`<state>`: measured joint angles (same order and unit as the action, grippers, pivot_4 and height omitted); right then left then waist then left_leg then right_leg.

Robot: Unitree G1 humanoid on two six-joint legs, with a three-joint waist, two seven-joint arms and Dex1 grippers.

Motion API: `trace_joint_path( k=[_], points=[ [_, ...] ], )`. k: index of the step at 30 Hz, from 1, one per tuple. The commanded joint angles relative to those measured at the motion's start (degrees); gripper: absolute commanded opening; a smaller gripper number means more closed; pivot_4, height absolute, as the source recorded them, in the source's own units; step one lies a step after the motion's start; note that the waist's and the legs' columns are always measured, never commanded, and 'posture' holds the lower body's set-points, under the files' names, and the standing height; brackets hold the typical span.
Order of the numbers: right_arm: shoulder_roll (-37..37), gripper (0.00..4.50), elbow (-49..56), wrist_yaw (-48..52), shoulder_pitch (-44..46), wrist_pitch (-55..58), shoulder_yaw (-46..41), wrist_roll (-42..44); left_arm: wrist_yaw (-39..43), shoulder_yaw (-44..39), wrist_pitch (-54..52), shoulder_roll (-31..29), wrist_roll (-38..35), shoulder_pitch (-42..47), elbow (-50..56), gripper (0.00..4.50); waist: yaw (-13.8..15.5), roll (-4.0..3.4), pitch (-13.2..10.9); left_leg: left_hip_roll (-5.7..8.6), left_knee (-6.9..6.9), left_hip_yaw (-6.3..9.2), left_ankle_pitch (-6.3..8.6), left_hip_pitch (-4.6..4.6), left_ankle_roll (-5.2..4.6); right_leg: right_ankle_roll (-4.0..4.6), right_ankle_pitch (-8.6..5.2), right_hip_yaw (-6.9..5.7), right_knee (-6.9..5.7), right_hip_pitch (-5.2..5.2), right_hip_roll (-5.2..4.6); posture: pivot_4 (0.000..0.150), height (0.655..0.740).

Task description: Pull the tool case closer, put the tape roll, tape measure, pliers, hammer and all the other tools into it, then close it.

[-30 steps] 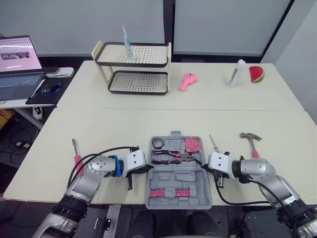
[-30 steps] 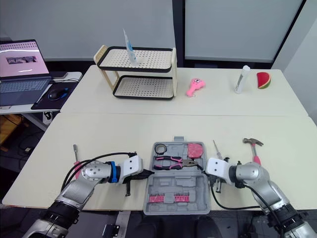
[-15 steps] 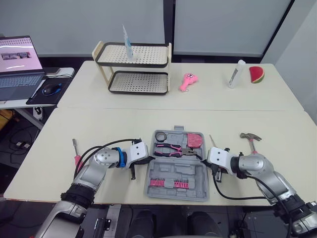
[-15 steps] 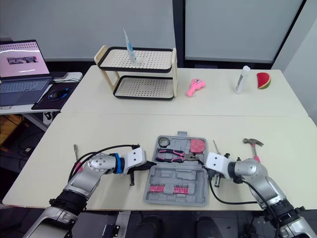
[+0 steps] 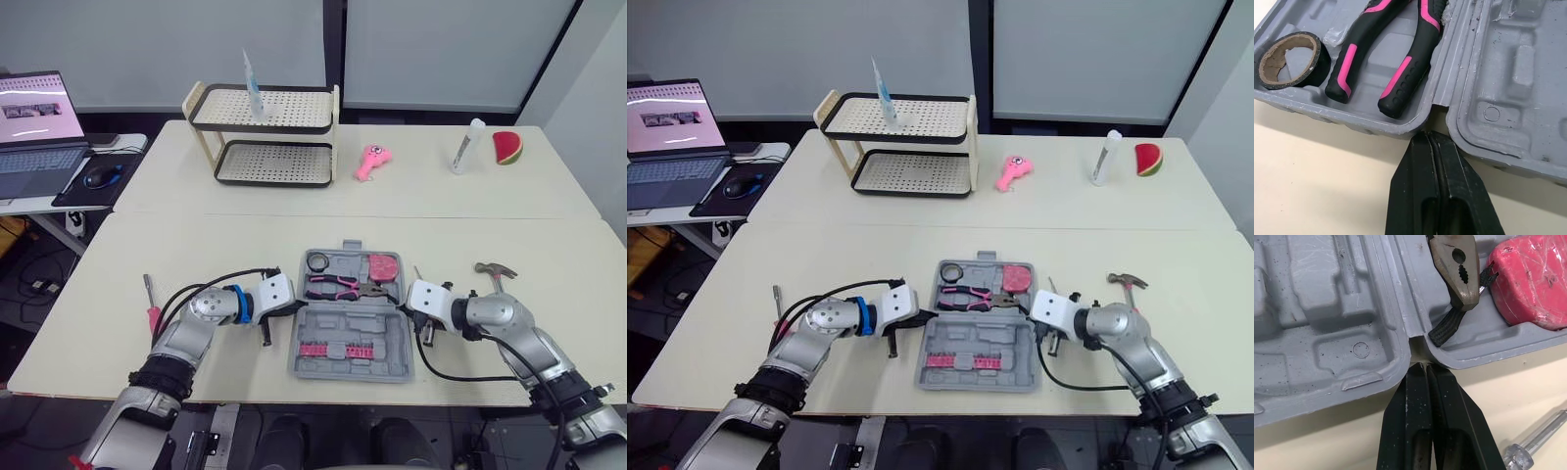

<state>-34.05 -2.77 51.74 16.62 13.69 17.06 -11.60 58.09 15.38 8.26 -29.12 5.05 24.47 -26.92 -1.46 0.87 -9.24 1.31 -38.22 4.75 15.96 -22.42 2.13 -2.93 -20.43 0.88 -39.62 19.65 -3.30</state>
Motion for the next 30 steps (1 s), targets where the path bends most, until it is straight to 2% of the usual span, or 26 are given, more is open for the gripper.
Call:
trace_joint_path(
  k=[1,25,30],
  points=[
    [1.49,0.0,0.56,-0.6,1.18,-0.84,1.18,0.24,-0.68,1.43,1.11,1.51,0.87,0.64,-0.54,0.01,-0.01,-0.01,0.01,0.0,0.0,0.0,0.0,0.0,0.0,0.0,0.0,0.0,-0.01,0.0,0.0,0.15,0.729],
    [1.76,0.0,-0.45,-0.82,1.77,-0.28,1.16,-0.33,0.36,1.21,0.55,0.97,0.93,-1.45,1.07,0.01,-0.21,-0.01,0.03,-0.01,0.03,-0.01,0.0,0.02,0.01,0.0,0.0,0.02,0.0,0.01,0.0,0.15,0.729],
    [0.77,0.0,1.32,-0.29,0.85,3.31,0.01,0.22,0.43,0.23,0.63,-0.58,0.81,-1.46,0.98,0.01,-0.21,0.0,0.04,-0.01,0.03,-0.01,0.0,0.02,0.01,0.0,0.0,0.02,0.0,0.01,0.0,0.15,0.729]
  ],
)
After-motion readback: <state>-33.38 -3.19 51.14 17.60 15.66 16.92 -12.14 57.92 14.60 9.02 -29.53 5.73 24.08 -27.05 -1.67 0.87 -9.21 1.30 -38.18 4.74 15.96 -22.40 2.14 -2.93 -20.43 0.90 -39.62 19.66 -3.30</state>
